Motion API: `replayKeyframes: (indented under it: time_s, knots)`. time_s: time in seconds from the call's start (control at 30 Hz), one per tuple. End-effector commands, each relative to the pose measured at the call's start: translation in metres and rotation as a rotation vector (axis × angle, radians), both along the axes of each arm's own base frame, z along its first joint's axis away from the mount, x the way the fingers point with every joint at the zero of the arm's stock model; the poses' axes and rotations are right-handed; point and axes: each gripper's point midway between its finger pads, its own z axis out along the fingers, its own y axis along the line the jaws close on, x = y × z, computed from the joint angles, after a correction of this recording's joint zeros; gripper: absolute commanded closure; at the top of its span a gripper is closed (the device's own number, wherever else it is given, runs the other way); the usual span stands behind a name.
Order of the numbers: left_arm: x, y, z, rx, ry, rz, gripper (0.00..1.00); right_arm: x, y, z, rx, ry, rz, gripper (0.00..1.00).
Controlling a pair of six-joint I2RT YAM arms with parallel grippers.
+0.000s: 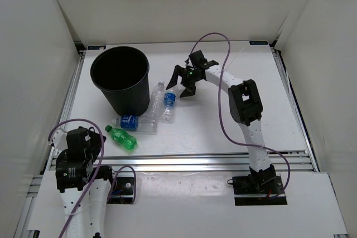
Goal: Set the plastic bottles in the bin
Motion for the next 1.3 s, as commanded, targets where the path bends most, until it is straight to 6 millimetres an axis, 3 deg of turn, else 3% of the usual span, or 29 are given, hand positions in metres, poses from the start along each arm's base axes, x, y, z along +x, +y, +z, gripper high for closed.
replayKeyframes:
  time_s: [0.0, 0.23, 0.33, 0.4, 0.43, 0.47, 0.53, 0.57, 0.6, 0.63, 0.67, 0.7, 0.77, 0.8, 0.83, 0.9, 0.97, 1.0, 1.03, 1.1, 1.17, 1.27]
  knots:
    - [-0.003, -0.002, 0.006, 0.008, -0.006, -0.029, 0.00, 0.007, 0.024, 0.006, 0.086, 0.002, 0.029, 0.01]
    - [-0.002, -0.005, 0.005, 0.004, 0.008, -0.056, 0.00, -0.004, 0.028, -0.020, 0.079, 0.086, 0.036, 0.09]
    - [-0.002, -0.007, 0.002, -0.004, 0.016, -0.062, 0.00, -0.018, 0.023, -0.032, 0.071, 0.135, 0.053, 0.22]
    - [-0.003, -0.007, 0.000, -0.010, 0.013, -0.056, 0.00, -0.026, 0.016, -0.031, 0.052, 0.132, 0.063, 0.40]
    - [-0.004, -0.007, -0.003, -0.010, 0.014, -0.056, 0.00, -0.028, 0.013, -0.017, 0.051, 0.109, 0.057, 0.46]
    - [-0.002, -0.007, -0.004, -0.015, 0.002, -0.048, 0.00, -0.036, 0.001, -0.024, 0.026, 0.118, 0.059, 0.54]
    - [0.002, -0.009, -0.005, -0.039, -0.026, -0.035, 0.00, -0.043, -0.022, -0.010, 0.003, 0.090, 0.033, 0.59]
    - [0.001, -0.010, -0.008, -0.039, -0.025, -0.035, 0.00, -0.038, -0.025, 0.009, 0.020, 0.048, 0.031, 0.59]
    - [0.004, -0.010, -0.006, -0.046, -0.039, -0.025, 0.00, -0.048, -0.037, 0.005, -0.009, 0.070, 0.012, 0.64]
    - [0.003, -0.010, -0.010, -0.052, -0.038, -0.019, 0.00, -0.052, -0.044, 0.033, 0.009, 0.022, 0.013, 0.64]
    - [0.002, -0.010, -0.013, -0.052, -0.038, -0.018, 0.00, -0.053, -0.052, 0.044, 0.002, 0.006, -0.004, 0.65]
    - [0.002, -0.008, -0.013, -0.057, -0.046, 0.010, 0.00, -0.055, -0.062, 0.078, 0.023, -0.056, -0.024, 0.65]
    - [0.001, -0.006, -0.011, -0.068, -0.054, 0.049, 0.00, -0.058, -0.068, 0.116, 0.058, -0.109, -0.063, 0.65]
    - [0.002, -0.007, -0.009, -0.091, -0.079, 0.075, 0.00, -0.063, -0.070, 0.151, 0.098, -0.174, -0.072, 0.65]
    - [0.004, -0.010, -0.007, -0.112, -0.092, 0.067, 0.00, -0.058, -0.063, 0.188, 0.138, -0.255, -0.076, 0.65]
    - [0.010, -0.016, -0.003, -0.133, -0.138, 0.041, 0.00, -0.053, -0.053, 0.239, 0.178, -0.365, -0.094, 0.65]
    - [0.016, -0.019, -0.002, -0.139, -0.154, 0.009, 0.00, -0.054, -0.026, 0.278, 0.216, -0.454, -0.062, 0.65]
    - [0.018, -0.021, 0.000, -0.137, -0.164, -0.006, 0.00, -0.041, -0.008, 0.324, 0.272, -0.569, -0.053, 0.65]
    - [0.019, -0.021, -0.001, -0.138, -0.152, -0.005, 0.00, -0.048, 0.014, 0.343, 0.298, -0.636, -0.006, 0.65]
    - [0.024, -0.028, -0.001, -0.165, -0.140, -0.037, 0.00, -0.034, 0.042, 0.376, 0.359, -0.760, -0.013, 0.65]
    - [0.029, -0.036, -0.002, -0.194, -0.125, -0.081, 0.00, -0.031, 0.071, 0.386, 0.435, -0.833, -0.006, 0.64]
    - [0.036, -0.045, -0.006, -0.230, -0.046, -0.128, 0.00, -0.027, 0.108, 0.368, 0.428, -0.894, -0.030, 0.63]
